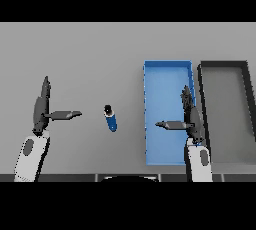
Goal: Pick up the blue pipe and place it into the blue bin.
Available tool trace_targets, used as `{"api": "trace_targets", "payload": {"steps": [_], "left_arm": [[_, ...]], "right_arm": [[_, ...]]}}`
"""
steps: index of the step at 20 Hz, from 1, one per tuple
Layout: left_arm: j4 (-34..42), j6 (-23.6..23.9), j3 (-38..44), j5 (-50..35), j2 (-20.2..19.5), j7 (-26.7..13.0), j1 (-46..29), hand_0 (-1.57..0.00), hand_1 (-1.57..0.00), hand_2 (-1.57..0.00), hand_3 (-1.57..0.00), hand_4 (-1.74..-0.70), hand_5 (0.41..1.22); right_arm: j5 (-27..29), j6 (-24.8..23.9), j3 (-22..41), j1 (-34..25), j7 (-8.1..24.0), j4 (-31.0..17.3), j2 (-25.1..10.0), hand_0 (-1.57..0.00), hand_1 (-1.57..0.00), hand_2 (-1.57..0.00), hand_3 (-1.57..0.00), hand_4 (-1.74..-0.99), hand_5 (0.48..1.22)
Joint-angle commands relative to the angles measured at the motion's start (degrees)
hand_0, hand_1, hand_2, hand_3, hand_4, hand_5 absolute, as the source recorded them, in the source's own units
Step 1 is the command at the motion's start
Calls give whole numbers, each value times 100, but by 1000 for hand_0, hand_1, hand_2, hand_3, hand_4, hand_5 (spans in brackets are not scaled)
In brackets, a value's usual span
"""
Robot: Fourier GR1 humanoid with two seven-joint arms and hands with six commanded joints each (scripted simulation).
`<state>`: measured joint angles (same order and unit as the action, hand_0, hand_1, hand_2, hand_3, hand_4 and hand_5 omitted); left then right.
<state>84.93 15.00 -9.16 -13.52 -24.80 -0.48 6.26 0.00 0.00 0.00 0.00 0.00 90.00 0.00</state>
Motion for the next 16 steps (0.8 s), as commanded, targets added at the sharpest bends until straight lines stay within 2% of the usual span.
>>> {"api": "trace_targets", "payload": {"steps": [1,6,7,8,9,11,14,16], "left_arm": [[-6,-3,10,-6,-4,25,3,1,1,1,1,-1006,586],[-69,-50,78,-47,-60,74,13,1,1,1,1,-1006,586],[0,-661,-114,14,-425,447,-174,1,1,1,1,-1006,586],[38,-1064,-194,17,-684,678,-318,1,1,1,1,-1011,588],[77,-1291,-245,39,-836,854,-418,1,1,1,1,-1011,588],[78,-1515,-262,15,-1000,899,-415,1,1,1,1,-1010,589],[37,-1696,-332,20,-1028,988,-414,1,1,1,1,-1009,589],[111,-1982,-347,-145,-1104,1113,-461,1,1,1,1,-1023,594]], "right_arm": [[-4,-10,5,-5,3,-2,8,1,1,1,1,-1222,603],[-18,-53,-9,-130,72,-53,20,1,1,1,1,-1222,603],[-339,111,183,73,-312,102,-296,1,1,1,1,-1222,603],[-470,245,298,260,-521,248,-465,1,1,1,1,-1227,603],[-621,275,450,373,-569,362,-481,1,1,1,1,-1230,601],[-715,316,514,470,-460,574,-603,1,1,1,1,-1232,599],[-763,331,569,473,-301,648,-621,1,1,1,1,-1226,593],[-794,326,591,473,-246,695,-635,1,1,1,1,-1218,589]]}}
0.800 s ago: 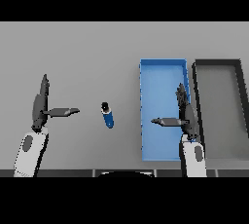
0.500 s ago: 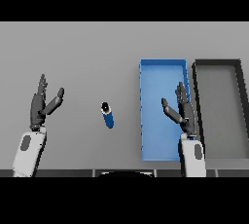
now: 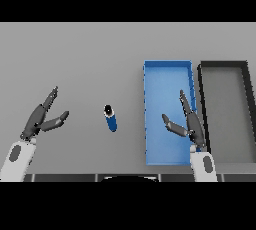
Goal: Pick up the blue pipe and place it into the blue bin.
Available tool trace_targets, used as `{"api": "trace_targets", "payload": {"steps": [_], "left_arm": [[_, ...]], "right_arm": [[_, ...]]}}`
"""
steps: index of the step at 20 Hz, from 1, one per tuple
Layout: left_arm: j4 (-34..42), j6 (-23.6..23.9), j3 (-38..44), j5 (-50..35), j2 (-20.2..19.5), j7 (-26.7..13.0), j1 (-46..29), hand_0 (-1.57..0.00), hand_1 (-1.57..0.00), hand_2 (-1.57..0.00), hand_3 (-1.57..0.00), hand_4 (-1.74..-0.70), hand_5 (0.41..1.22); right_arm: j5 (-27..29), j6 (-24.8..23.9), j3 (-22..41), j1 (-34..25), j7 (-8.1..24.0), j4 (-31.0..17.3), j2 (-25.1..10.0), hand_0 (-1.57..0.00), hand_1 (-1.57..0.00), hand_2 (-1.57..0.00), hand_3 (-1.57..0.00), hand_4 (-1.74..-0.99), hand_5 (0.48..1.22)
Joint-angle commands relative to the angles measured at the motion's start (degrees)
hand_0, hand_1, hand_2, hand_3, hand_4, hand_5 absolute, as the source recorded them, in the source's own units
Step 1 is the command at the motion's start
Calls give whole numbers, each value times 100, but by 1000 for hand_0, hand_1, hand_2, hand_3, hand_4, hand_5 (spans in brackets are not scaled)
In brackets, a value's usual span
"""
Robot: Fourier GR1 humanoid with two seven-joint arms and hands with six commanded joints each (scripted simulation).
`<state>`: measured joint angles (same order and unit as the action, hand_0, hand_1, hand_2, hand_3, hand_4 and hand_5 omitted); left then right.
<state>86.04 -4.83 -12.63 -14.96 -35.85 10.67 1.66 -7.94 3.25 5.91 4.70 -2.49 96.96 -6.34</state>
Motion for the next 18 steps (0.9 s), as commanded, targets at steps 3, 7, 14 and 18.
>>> {"api": "trace_targets", "payload": {"steps": [3,7,14,18], "left_arm": [[236,-388,-290,54,-129,-139,1,1,1,1,1,-1024,573],[577,-746,-657,103,-225,-501,2,1,1,1,1,-1052,513],[740,-951,-1351,490,207,-690,57,1,1,1,1,-1101,447],[510,-916,-1591,663,660,-766,310,1,1,1,1,-1117,446]], "right_arm": [[-28,-3,21,-53,59,93,-29,1,1,1,1,-1220,589],[-34,28,0,-92,-171,-99,-36,1,1,1,1,-1229,606],[26,58,-8,-101,-292,-49,-20,1,1,1,1,-1262,617],[25,41,24,-5,-210,56,25,1,1,1,1,-1272,617]]}}
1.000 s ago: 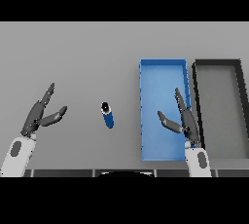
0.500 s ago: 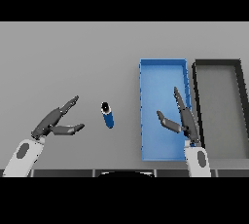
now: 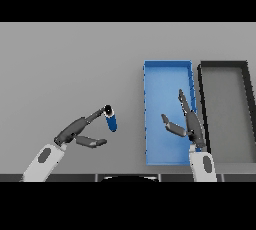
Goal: Pick up the blue pipe and place it into the blue bin.
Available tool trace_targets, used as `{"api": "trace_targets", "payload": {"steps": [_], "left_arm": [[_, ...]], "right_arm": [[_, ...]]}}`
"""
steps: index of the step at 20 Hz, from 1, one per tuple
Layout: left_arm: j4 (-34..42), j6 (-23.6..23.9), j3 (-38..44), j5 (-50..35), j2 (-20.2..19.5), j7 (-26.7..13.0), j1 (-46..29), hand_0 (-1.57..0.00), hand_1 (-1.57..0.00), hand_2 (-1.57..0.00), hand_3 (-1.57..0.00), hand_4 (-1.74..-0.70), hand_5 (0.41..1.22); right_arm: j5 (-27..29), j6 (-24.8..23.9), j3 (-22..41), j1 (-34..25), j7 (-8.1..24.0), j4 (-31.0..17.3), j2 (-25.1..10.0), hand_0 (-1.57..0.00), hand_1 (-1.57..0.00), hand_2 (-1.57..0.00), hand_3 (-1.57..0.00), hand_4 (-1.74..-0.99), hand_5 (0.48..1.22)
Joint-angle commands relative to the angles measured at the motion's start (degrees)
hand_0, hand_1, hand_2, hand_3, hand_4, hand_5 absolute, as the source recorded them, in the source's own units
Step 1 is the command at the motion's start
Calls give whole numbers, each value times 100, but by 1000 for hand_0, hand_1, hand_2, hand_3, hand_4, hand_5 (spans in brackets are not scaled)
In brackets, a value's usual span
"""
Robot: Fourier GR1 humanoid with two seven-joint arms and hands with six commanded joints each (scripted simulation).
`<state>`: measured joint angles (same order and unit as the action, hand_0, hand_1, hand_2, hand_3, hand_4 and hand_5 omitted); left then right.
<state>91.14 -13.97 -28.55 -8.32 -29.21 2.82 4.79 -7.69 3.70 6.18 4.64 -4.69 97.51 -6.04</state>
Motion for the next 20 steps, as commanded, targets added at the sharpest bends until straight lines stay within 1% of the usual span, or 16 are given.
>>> {"api": "trace_targets", "payload": {"steps": [1,3,5,6,7,8,10,12,13,14,15,16,17,18,19,20], "left_arm": [[-85,32,-58,36,146,-70,71,1,1,1,1,-1118,446],[-242,45,-96,84,303,-37,165,1,1,1,1,-1113,447],[-544,-13,-170,58,612,-197,393,1,1,1,1,-1118,450],[-663,-43,-175,26,730,-185,477,1,1,1,1,-1117,448],[-807,15,-222,177,817,-135,559,1,1,1,1,-1107,444],[-1003,121,-257,338,949,-178,694,1,1,1,1,-1095,441],[-1269,156,-279,491,1075,196,808,1,1,1,1,-1075,445],[-1466,21,-247,332,1253,300,901,1,1,1,1,-1092,477],[-1488,30,-216,276,1324,449,885,1,1,-19,-18,-1109,507],[-1572,37,-151,176,1426,428,949,1,-33,-114,-96,-1141,550],[-1609,68,-116,99,1537,459,949,-17,-160,-290,-255,-1208,607],[-1656,40,-80,-32,1637,415,929,-187,-348,-481,-519,-1253,730],[-1661,115,-53,-76,1734,426,895,-443,-592,-699,-721,-1345,828],[-1699,212,-36,-74,1815,370,925,-668,-788,-873,-875,-1419,906],[-1689,249,-30,-61,1868,372,917,-849,-945,-1013,-1003,-1481,969],[-1614,255,-55,-54,1911,426,837,-993,-1070,-1124,-1102,-1532,1020]], "right_arm": [[35,17,-36,29,37,-4,-27,1,1,1,1,-1271,616],[32,-4,-61,60,18,-9,-35,1,1,1,1,-1276,613],[69,23,-75,160,-1,75,-61,1,1,1,1,-1273,607],[85,49,-62,193,9,68,-48,1,1,1,1,-1274,605],[90,61,-99,140,14,-1,-85,1,1,1,1,-1274,603],[13,3,-76,105,75,-36,-57,1,1,1,1,-1266,598],[31,3,-95,51,24,-36,-63,1,1,1,1,-1267,598],[28,23,-67,95,-25,-33,-44,1,1,1,1,-1264,598],[34,40,-67,126,-74,-63,-46,1,1,1,1,-1267,600],[56,37,-84,116,-43,-25,-52,1,1,1,1,-1266,601],[64,33,-101,125,-60,-9,-68,1,1,1,1,-1261,600],[14,5,-78,48,10,-55,-48,1,1,1,1,-1260,600],[11,4,-85,68,-14,-76,-50,1,1,1,1,-1259,602],[16,-16,-116,74,-34,-65,-67,1,1,1,1,-1259,605],[40,14,-98,108,-55,-14,-64,1,1,1,1,-1261,609],[69,26,-112,132,-78,3,-72,1,1,1,1,-1262,611]]}}
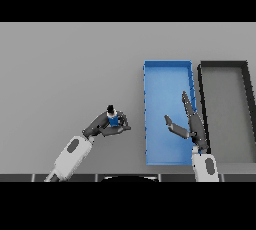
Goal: Pick up the blue pipe and place it into the blue bin.
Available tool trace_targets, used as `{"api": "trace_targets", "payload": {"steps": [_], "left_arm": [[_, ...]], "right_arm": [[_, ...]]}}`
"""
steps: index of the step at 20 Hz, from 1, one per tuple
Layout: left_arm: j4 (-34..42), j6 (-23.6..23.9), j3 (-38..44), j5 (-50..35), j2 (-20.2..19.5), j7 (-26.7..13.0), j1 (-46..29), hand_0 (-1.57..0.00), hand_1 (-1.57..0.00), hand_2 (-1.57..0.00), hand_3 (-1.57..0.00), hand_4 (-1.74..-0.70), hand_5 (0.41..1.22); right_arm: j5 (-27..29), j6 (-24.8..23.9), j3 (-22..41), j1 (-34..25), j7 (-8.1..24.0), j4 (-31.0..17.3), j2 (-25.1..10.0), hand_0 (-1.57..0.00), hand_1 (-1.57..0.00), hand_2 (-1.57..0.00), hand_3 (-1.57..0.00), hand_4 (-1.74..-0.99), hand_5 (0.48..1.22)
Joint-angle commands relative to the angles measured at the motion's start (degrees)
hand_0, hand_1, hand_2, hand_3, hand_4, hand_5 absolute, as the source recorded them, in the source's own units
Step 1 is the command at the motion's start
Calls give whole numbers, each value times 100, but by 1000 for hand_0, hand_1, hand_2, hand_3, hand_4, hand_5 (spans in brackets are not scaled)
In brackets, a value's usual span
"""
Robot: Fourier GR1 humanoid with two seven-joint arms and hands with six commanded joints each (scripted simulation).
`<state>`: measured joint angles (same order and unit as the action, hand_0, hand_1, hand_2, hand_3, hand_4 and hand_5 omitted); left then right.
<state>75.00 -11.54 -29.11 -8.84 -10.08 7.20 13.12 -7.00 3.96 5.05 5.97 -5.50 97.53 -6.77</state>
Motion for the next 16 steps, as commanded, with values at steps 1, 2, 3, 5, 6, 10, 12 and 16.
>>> {"api": "trace_targets", "payload": {"steps": [1,2,3,5,6,10,12,16], "left_arm": [[67,31,-21,22,-28,17,-30,-1109,-1170,-1214,-1162,-1572,1060],[108,114,-94,154,-42,116,-86,-1201,-1250,-1285,-1215,-1604,1092],[77,208,-138,262,-27,271,-75,-1275,-1314,-1342,-1265,-1629,1118],[128,280,-190,296,22,332,-76,-1382,-1407,-1425,-1340,-1666,1155],[226,306,-156,270,-22,406,-71,-1420,-1440,-1454,-1365,-1679,1168],[648,267,-210,148,20,440,41,-1509,-1517,-1523,-1426,-1710,1199],[961,218,-208,45,-9,442,148,-1531,-1537,-1540,-1439,-1717,1207],[1444,123,-277,-74,-133,-1,264,-1555,-1557,-1558,-1446,-1723,1215]], "right_arm": [[-11,-5,11,-62,38,-2,5,1,1,1,1,-1259,614],[-12,-19,-25,-115,82,-133,5,1,1,1,1,-1260,614],[-13,24,17,-109,46,-103,7,1,1,1,1,-1258,615],[-43,25,57,-57,34,-17,7,1,1,1,1,-1252,619],[-59,18,63,-66,10,-32,15,1,1,1,1,-1250,622],[-26,17,-12,-57,121,-48,-47,1,1,1,1,-1249,629],[-164,-42,45,-48,80,-84,-30,1,1,1,1,-1228,629],[-137,-21,33,-64,-69,-78,-35,1,1,1,1,-1216,637]]}}
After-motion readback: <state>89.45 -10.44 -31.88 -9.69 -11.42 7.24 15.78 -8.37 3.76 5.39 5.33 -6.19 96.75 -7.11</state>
